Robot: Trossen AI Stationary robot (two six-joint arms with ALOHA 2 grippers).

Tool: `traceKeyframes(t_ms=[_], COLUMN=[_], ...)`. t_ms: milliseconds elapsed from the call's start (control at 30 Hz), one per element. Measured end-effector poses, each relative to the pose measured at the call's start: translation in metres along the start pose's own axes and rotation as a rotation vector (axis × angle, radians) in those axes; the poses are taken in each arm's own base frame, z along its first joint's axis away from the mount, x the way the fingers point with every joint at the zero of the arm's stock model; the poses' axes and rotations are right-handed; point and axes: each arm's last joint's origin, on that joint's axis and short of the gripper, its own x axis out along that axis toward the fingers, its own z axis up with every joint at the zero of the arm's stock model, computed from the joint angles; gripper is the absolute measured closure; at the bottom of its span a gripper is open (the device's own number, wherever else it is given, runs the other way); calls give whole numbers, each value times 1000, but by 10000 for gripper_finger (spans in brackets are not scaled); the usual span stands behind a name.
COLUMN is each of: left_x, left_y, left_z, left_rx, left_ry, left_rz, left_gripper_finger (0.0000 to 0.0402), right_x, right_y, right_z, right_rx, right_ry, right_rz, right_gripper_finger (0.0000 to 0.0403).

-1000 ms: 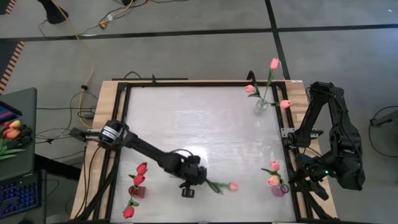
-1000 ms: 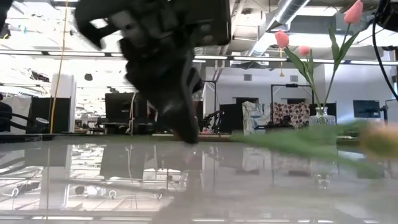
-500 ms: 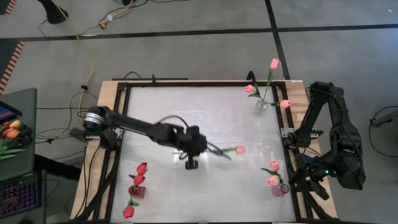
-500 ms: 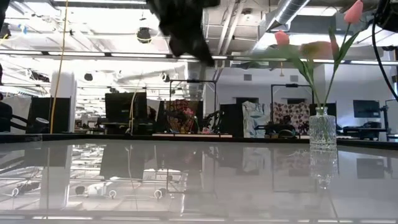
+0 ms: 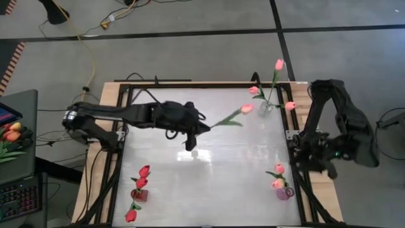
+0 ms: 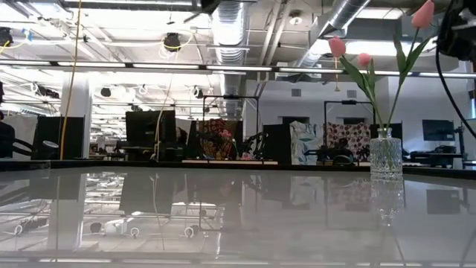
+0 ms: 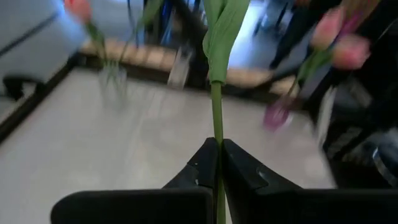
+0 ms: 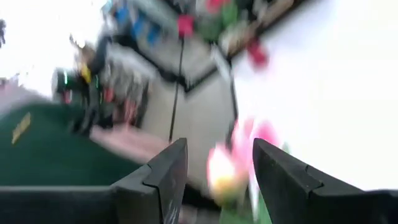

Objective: Sort flowers into vase by color
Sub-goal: Put the pink flower in the pink vase

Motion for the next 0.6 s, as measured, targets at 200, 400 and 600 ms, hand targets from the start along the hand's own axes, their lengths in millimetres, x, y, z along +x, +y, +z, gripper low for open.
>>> traceKeyframes(t_ms=[200,400,600], left_x=[-8,-4,0], left_y=[-3,-4,-5], left_z=[21,33,40], left_rx=[-16,-52,-89], left_ry=[-189,-330,-426], left_rz=[-76,-110,-142], left_gripper_finger=[401,401,401], right_x=[-15,-17,-7], right_y=[-8,-7,7], right_z=[35,54,65], right_rx=[-158,-415,-594], right_ry=[-240,-333,-410], right_rz=[-59,-153,-214], right_gripper_finger=[196,196,196])
